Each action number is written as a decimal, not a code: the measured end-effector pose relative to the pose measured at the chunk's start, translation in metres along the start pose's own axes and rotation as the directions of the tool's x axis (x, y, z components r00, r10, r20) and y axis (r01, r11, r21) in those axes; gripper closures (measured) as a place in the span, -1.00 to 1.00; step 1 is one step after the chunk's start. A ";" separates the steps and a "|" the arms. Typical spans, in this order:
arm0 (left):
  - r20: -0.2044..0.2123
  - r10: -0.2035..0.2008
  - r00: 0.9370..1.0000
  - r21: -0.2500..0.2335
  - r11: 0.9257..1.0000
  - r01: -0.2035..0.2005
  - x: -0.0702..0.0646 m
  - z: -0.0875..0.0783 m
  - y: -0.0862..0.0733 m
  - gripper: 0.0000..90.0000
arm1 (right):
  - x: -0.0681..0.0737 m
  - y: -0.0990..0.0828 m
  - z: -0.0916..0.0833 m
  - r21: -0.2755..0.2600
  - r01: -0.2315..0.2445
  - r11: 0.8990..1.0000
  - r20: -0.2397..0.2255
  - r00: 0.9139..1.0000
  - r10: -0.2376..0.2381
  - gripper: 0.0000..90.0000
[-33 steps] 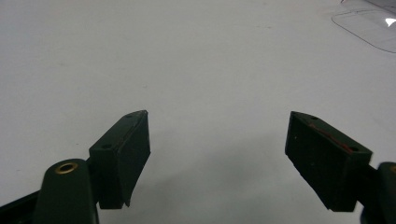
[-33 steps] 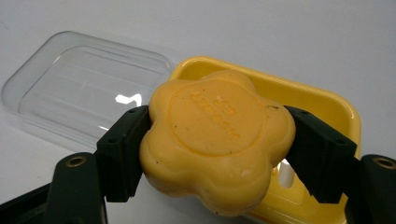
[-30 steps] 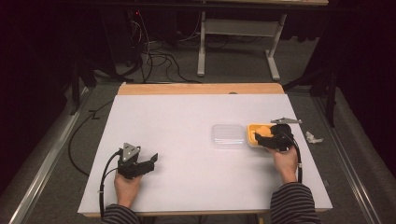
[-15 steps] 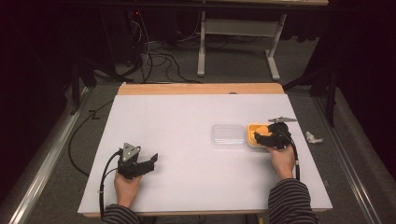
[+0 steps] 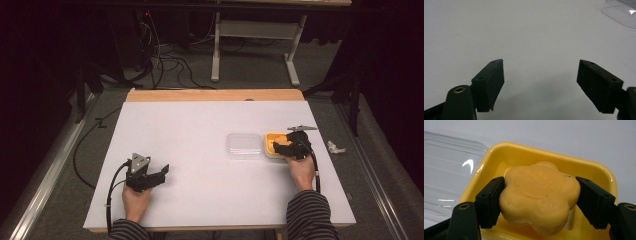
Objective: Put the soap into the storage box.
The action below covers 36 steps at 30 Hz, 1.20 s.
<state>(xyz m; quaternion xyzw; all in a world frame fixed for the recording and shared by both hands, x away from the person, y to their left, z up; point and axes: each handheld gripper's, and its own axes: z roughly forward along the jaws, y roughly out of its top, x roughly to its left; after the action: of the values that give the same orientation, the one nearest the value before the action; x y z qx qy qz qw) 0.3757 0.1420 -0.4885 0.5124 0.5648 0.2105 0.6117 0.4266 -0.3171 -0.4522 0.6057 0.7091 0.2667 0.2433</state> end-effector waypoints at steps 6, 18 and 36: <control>0.001 0.004 1.000 0.001 1.000 -0.004 0.000 0.000 0.000 -0.50 | -0.002 0.000 -0.004 -0.026 -0.008 1.000 -0.003 1.000 0.008 -0.42; 0.000 0.001 1.000 0.002 1.000 -0.001 0.000 0.000 0.000 -0.50 | 0.000 0.000 -0.017 -0.066 0.001 0.998 -0.018 1.000 -0.003 -0.50; -0.002 0.001 1.000 0.006 1.000 -0.001 0.001 0.000 0.000 -0.49 | 0.005 -0.003 -0.053 -0.201 -0.006 0.980 -0.068 0.998 -0.008 -0.41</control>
<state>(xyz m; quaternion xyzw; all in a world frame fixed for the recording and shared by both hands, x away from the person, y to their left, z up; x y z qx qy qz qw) 0.3761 0.1424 -0.4887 0.5141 0.5658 0.2098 0.6095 0.3878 -0.3168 -0.4153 0.5681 0.6867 0.3576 0.2789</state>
